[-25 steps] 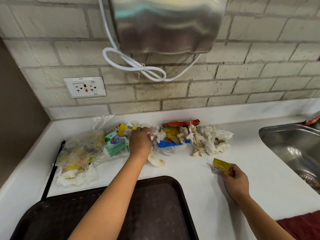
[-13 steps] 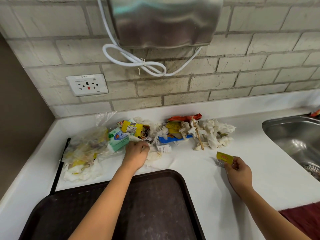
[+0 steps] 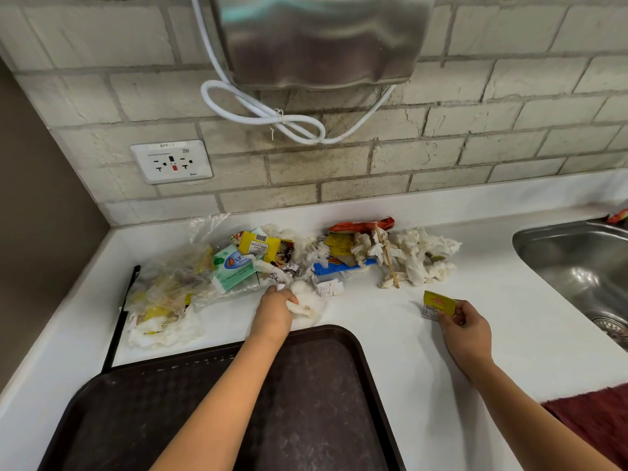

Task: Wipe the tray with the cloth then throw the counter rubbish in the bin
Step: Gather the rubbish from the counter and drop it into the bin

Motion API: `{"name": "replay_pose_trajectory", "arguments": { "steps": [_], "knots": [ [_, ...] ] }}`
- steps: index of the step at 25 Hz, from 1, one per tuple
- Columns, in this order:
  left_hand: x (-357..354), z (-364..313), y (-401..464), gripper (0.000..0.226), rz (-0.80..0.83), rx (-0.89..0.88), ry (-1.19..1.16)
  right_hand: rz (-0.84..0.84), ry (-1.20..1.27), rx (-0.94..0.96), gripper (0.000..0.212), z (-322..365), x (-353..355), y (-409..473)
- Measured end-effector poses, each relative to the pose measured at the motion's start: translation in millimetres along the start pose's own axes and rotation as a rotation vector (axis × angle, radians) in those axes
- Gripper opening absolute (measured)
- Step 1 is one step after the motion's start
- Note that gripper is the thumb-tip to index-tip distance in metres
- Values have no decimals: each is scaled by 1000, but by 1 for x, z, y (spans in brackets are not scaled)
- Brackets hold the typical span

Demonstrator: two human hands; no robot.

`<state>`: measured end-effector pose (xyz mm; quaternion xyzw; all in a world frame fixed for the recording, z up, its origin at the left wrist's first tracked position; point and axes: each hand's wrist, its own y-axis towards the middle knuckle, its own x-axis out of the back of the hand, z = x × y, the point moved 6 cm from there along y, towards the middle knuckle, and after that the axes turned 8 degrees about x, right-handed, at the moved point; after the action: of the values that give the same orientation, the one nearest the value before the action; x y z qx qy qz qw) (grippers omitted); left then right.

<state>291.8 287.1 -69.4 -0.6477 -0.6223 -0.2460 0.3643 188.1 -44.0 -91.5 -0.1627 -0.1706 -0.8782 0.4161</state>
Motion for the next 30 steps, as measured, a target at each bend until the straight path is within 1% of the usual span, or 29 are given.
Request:
{"name": "replay_pose_trajectory", "arguments": {
  "steps": [1, 2, 3, 4, 6, 9, 10, 12, 13, 14, 16, 18, 20, 21, 23, 25, 26, 28, 30],
  "knots": [
    [2, 1, 1, 37, 7, 4, -10, -2, 1, -1, 6, 0, 0, 0],
    [4, 3, 2, 48, 18, -7, 7, -2, -2, 2, 7, 0, 0, 0],
    [4, 5, 4, 60, 35, -25, 59, -2, -7, 6, 7, 0, 0, 1],
    [4, 8, 6, 66, 59, -48, 143, -2, -11, 9, 7, 1, 0, 1],
    [5, 12, 8, 64, 109, -92, 274, -3, -14, 10, 7, 1, 0, 1],
    [5, 19, 7, 57, 189, 15, 229, 1, -8, 12, 7, 1, -1, 1],
    [4, 16, 5, 57, 176, 47, 252, -1, -5, 12, 6, 1, -1, 1],
    [-2, 9, 1, 67, 124, 88, 394, -2, -5, 12, 6, 0, 0, 1],
    [-6, 5, -1, 70, 104, 102, 407, -4, -8, 14, 5, -1, 0, 2],
    [-10, 1, -2, 67, 91, 116, 364, -3, -10, 15, 5, -1, 0, 2],
    [-18, -4, 0, 51, 77, 124, 234, 1, -9, 15, 3, -1, -1, 0],
    [-24, -7, 4, 38, 93, 85, 163, 4, -5, 15, 1, 0, 0, -1],
    [-19, -10, 5, 36, 75, 23, 121, 5, 2, 17, 1, 1, 0, 0],
    [-12, -11, 5, 36, 37, 23, 78, 6, 5, 12, 2, 1, 1, 0],
    [17, -13, 6, 33, -105, 41, -69, 3, 33, -16, 5, 3, 2, 1],
    [50, -17, 2, 29, -232, 70, -311, 9, 108, -83, 8, 2, 6, 2],
    [64, -18, 0, 30, -249, 84, -489, 14, 140, -114, 9, 0, 9, 2],
    [83, -22, -7, 36, -230, 84, -835, 19, 190, -163, 10, -2, 16, 0],
    [93, -34, -22, 39, -166, 50, -1070, 43, 279, -178, 7, 1, 22, -9]
  ]
}}
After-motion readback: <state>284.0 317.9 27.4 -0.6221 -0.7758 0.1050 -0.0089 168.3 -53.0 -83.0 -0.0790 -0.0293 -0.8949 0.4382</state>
